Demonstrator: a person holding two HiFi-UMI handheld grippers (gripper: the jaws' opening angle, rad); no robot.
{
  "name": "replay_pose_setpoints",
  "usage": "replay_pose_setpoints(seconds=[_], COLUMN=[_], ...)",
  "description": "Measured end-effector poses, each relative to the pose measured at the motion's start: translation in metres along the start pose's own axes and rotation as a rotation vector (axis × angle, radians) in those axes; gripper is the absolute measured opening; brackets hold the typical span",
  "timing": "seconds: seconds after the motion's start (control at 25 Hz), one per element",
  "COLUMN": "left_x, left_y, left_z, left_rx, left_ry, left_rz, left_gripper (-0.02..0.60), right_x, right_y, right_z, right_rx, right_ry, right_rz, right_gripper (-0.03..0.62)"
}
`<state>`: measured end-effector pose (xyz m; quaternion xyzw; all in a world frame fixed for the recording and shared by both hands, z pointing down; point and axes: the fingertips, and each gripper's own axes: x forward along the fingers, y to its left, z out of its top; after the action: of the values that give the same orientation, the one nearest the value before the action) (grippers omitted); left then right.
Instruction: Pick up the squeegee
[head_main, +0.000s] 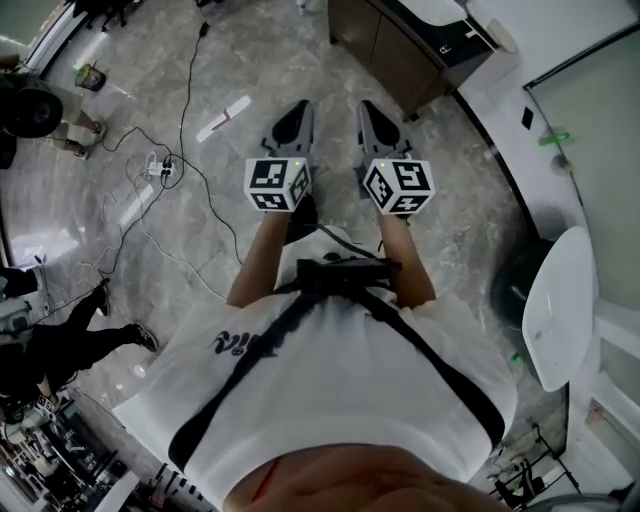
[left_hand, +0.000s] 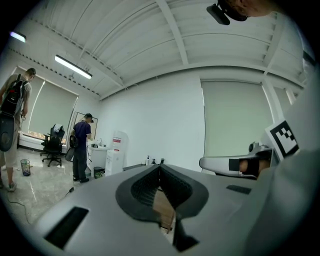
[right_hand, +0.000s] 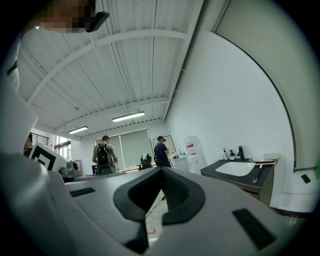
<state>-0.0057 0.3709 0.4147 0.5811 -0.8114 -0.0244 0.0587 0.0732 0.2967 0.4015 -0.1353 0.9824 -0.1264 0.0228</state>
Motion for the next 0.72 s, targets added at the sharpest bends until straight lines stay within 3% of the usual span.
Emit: replay_pose_setpoints(seconds=[0.2,0.48,0.72], left_x=[0.077,0.196,0.263], left_y=[0.036,0.086,0.107], left_z=[0.002,0.044,0.048], left_rx=[-0.014,0.007,-0.005], left_ry=[0.017,-0.015,0.013], left_rz=[-0.07,-0.212,-0.33], left_gripper=[0.009,0.009,0.009], right_x=[0.069,0.178,0.224], right_y=[-0.037,-0.079,-0.11], right_z=[-0.003,0.027,0.04], right_rx=[0.025,0.009,-0.025], right_ry=[0.006,-0.037,-0.049], right_rz=[-0.055,-0.142,-0.262], right_gripper=[0.008,0.008,0.008])
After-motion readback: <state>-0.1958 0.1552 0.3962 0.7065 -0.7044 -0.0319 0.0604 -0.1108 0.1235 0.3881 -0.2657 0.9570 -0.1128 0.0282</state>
